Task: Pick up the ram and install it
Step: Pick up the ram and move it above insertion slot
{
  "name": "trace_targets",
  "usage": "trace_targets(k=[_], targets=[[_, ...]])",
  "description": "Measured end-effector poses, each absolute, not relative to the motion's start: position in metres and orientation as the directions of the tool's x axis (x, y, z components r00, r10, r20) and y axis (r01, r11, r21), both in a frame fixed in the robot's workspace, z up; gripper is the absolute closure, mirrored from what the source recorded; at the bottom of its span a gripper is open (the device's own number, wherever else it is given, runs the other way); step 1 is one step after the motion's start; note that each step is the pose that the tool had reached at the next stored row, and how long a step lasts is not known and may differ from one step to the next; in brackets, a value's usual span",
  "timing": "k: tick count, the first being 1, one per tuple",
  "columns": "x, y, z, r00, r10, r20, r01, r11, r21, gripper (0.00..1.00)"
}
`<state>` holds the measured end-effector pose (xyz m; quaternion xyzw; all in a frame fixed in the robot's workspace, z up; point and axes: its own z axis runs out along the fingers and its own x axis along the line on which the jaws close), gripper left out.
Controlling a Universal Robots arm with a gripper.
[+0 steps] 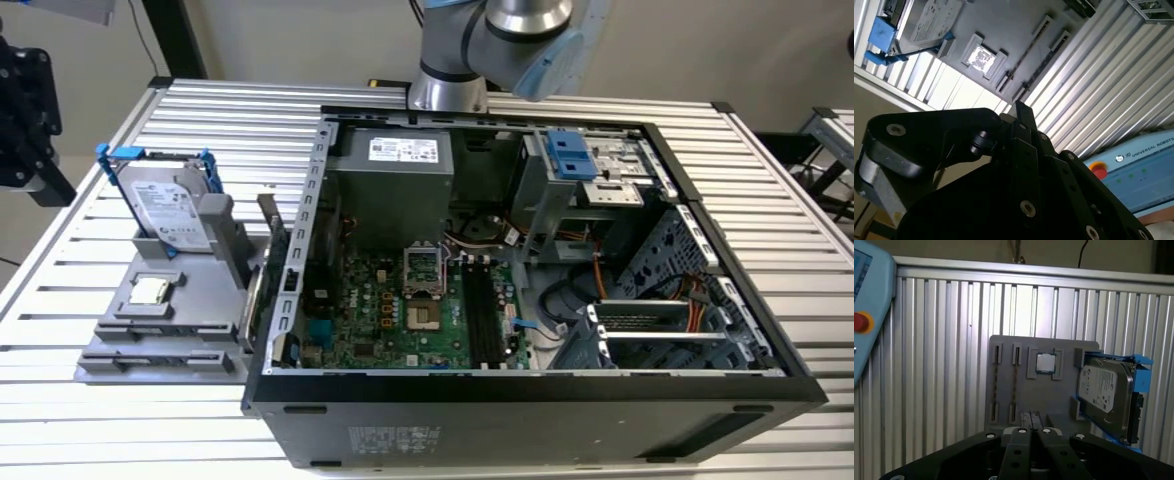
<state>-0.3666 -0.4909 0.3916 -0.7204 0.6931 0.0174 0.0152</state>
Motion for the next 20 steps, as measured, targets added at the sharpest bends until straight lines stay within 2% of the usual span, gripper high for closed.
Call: trace_targets(k=[14, 15, 20], targets=[[-0.3666, -0.4909, 0.3916, 0.031, -0.998, -0.049, -1.000, -0.031, 0.002, 1.00], [-0.3666, -0.4909, 0.3916, 0.031, -0.998, -0.049, -1.000, -0.031, 0.002, 0.00], [-0.3666, -0.4909, 0.3916, 0.030, -0.998, -0.049, -1.000, -0.030, 0.002, 0.00]])
